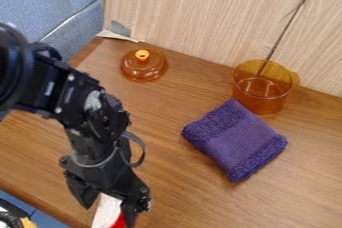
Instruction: Put the red and white object on the cloth in the top center of the table
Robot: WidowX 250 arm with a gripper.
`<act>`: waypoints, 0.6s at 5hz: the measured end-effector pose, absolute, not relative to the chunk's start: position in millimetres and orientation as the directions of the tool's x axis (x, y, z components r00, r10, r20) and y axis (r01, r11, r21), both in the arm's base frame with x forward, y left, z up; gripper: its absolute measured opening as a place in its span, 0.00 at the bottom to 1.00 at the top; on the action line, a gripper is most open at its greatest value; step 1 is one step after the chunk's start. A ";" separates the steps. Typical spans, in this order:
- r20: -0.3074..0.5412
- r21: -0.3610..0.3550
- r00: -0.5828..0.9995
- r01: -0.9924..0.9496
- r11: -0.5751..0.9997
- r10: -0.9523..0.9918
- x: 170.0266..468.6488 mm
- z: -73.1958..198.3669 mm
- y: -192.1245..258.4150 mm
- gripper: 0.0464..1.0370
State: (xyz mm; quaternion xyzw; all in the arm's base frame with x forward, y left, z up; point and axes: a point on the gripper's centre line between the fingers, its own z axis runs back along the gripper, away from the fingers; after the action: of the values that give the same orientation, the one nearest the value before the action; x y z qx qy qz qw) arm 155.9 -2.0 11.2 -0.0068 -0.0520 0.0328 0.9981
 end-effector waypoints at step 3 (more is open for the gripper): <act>0.021 0.056 0.997 -0.080 0.995 0.079 162.9 2.3 -3.2 0.54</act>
State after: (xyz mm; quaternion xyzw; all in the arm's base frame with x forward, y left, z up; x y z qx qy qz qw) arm 162.9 -3.2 2.3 0.0283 -0.0092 0.0399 0.9988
